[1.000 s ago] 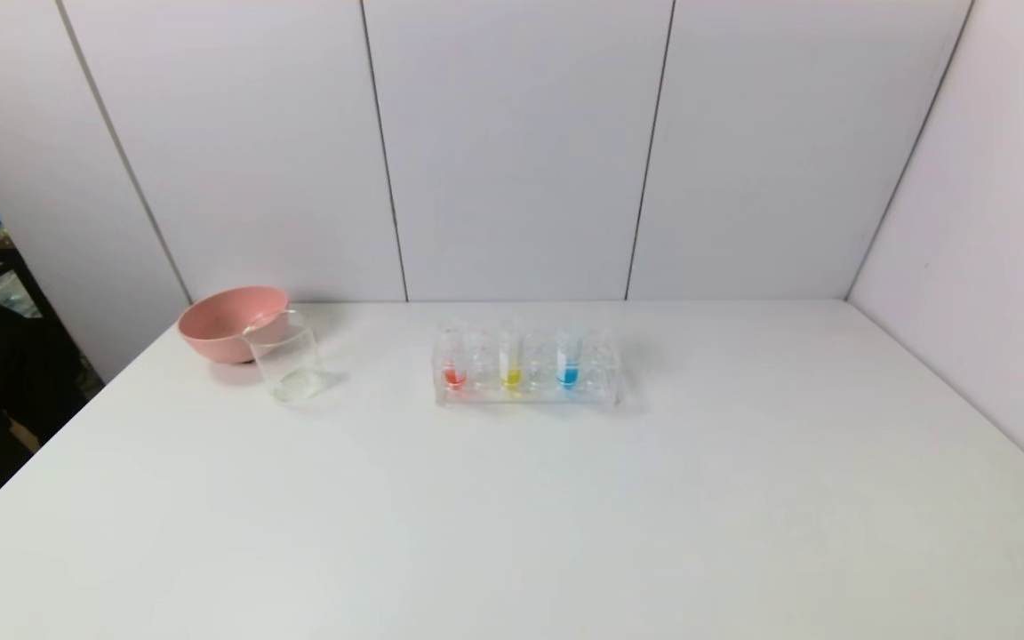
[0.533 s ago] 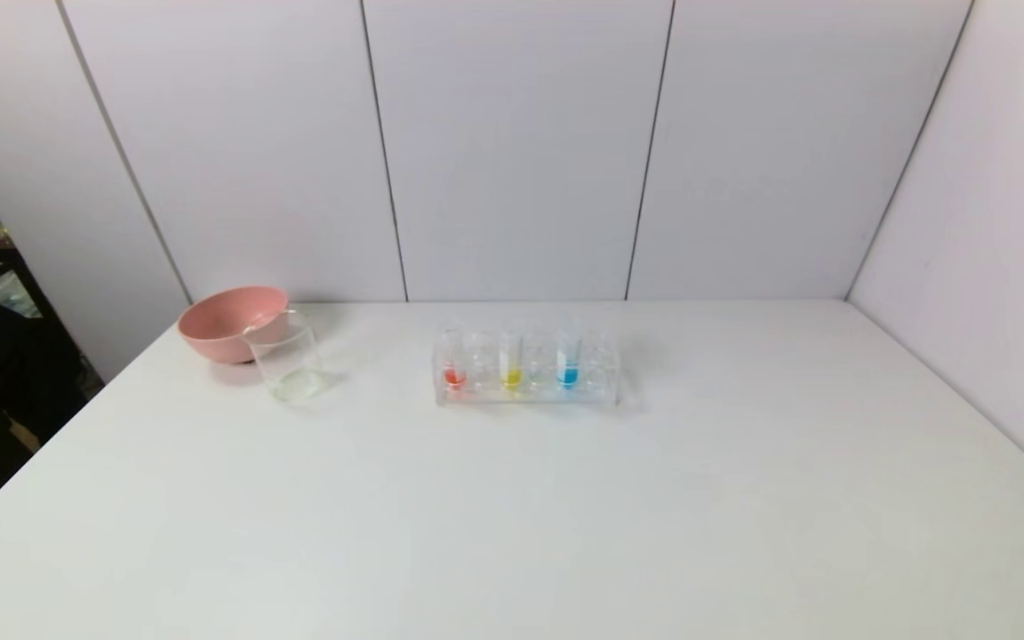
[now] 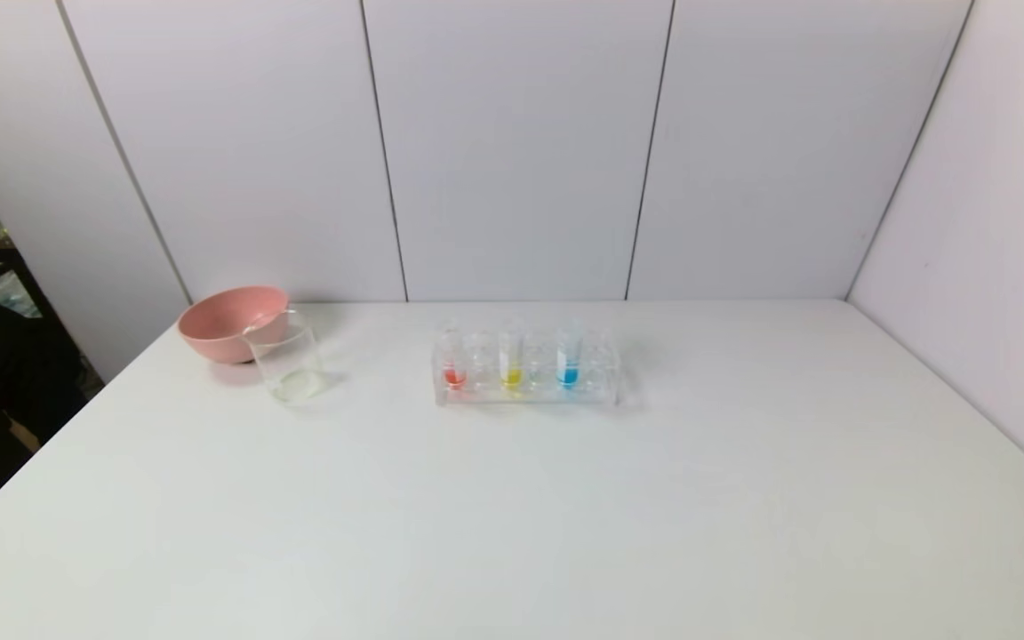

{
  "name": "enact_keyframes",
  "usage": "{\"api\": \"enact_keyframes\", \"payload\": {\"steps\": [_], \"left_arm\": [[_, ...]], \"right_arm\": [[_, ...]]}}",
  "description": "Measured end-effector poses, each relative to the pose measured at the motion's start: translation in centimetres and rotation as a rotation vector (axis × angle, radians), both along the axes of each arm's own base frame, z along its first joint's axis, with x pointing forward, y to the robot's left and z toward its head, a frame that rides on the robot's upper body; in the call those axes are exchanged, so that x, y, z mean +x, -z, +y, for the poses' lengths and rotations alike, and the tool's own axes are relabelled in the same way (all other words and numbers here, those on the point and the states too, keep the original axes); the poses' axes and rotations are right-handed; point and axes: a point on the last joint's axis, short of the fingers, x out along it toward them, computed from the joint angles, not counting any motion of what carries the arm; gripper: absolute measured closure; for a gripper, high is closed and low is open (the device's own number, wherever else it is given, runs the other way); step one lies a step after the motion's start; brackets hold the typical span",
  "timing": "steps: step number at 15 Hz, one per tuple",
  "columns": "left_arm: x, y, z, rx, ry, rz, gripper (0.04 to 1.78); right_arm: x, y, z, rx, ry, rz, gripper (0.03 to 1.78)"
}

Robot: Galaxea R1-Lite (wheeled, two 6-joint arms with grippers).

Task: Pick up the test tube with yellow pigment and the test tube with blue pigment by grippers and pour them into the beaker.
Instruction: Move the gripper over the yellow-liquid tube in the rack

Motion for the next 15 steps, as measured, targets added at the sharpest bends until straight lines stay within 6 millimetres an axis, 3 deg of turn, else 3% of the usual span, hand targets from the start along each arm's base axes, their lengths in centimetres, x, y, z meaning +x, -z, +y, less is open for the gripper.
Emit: {"api": "enact_keyframes", "payload": {"steps": [4,7,11,15], "left_arm": [[0.4,-4.6,-0.1,-0.007,0.055,0.011,0.06],[2.8,-8.7,-0.2,-0.008,0.072,0.008,0.06],[8.6,-13.5,-0.1,-0.006,0.079,-0.006,0.06],[15.3,-16.2,-0.3,-0.001,0.082,-0.026,0.06]], "right_arm": [[0.0,0.0,0.0,0.0,0.0,0.0,0.1],[0.0,0.0,0.0,0.0,0.0,0.0,0.1],[0.0,0.0,0.0,0.0,0.0,0.0,0.1],[0.0,0.0,0.0,0.0,0.0,0.0,0.1]]}}
